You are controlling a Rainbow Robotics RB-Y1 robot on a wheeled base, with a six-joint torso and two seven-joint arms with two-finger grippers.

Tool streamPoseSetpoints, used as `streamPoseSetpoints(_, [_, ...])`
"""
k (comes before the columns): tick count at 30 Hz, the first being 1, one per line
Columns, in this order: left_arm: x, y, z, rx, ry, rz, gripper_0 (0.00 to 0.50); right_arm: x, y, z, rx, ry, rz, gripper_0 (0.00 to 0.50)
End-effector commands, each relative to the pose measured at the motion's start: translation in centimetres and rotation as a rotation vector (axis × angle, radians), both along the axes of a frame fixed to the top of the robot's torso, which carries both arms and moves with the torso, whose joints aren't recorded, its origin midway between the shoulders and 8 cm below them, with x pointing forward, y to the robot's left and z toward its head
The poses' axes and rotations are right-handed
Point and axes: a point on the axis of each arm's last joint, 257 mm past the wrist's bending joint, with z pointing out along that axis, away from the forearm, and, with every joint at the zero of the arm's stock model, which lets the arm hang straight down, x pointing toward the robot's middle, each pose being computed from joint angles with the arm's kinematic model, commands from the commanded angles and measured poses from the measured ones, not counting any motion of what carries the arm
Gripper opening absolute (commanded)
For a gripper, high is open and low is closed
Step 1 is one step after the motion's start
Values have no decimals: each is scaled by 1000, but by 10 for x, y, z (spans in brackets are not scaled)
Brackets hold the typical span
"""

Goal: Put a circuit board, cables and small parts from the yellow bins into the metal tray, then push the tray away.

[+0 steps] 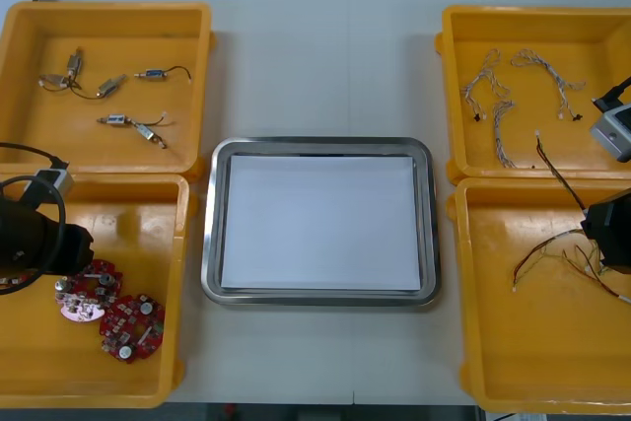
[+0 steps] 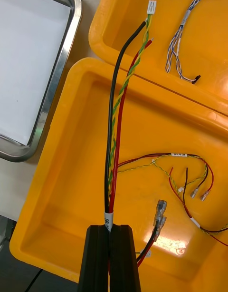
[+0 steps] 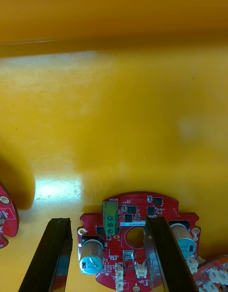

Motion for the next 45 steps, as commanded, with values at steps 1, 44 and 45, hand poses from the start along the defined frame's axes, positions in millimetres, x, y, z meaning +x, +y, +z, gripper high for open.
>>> streamPoseSetpoints(1, [8,-11,1,-3,-19,-5,441,-5,-8,-2,-63,7,25,0])
streamPoseSetpoints(44, [-7,-4,-30,53,31,-22,426,-5,-8,-2,-63,7,25,0])
streamPoseSetpoints(45, [-7,-5,-32,55,31,-24,421,-5,-8,-2,-63,7,25,0])
